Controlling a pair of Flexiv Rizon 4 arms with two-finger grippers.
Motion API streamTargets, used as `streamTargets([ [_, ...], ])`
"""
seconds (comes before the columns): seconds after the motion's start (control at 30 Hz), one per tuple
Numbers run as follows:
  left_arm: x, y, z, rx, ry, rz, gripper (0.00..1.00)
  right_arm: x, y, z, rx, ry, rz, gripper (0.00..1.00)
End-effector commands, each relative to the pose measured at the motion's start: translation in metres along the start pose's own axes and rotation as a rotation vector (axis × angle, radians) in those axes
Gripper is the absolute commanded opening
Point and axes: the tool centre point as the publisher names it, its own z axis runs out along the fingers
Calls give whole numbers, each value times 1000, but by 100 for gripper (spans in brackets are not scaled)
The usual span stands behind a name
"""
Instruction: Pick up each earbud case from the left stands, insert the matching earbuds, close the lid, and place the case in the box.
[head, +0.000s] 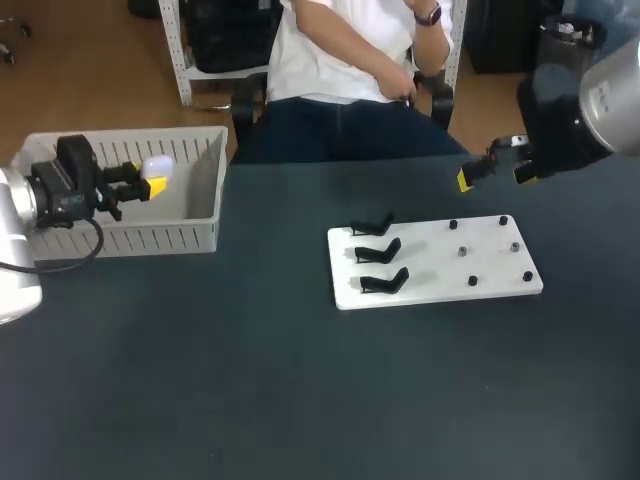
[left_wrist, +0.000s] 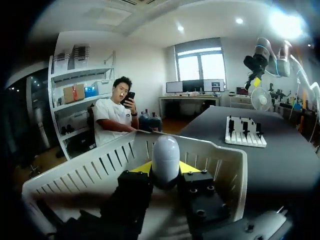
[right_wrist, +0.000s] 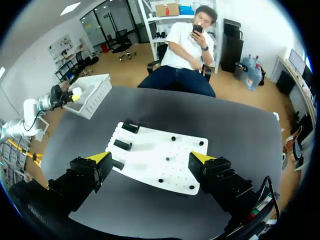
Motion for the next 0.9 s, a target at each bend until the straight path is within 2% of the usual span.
streamTargets([
  [0.03, 9, 0, 12, -30, -8, -10, 29, 2, 2, -2, 9, -71, -4, 100],
  [0.07, 9, 0, 12, -30, -8, -13, 53, 1, 2, -2, 6, -74, -9, 100],
  [0.1, 9, 0, 12, -27, -19, -10, 100, 0, 2, -2, 4, -75, -13, 100],
  [0.27, -7, -7, 7, -33, -36, 10, 100, 0, 2, -4, -13, -83, -52, 100],
  [0.37, -19, -19, 3, -26, -46, 18, 100, 3, 2, -4, -33, -82, -88, 100],
  [0.43, -26, -30, 2, -24, -41, 15, 100, 6, 2, -5, -42, -78, -102, 100],
  [0.5, -33, -45, 2, -17, 3, 28, 100, 9, 2, -5, -58, -73, -125, 100],
  [0.57, -39, -60, 1, -22, -21, 20, 100, 11, 2, -5, -74, -74, -143, 100],
  [0.63, -44, -74, 0, -23, -6, 23, 100, 13, 2, -6, -84, -77, -153, 100],
  [0.7, -48, -84, -2, -33, -26, 23, 100, 15, 1, -7, -85, -73, -160, 100],
  [0.9, -58, -109, -7, -31, -19, 13, 100, 19, -1, -8, -95, -61, -180, 100],
])
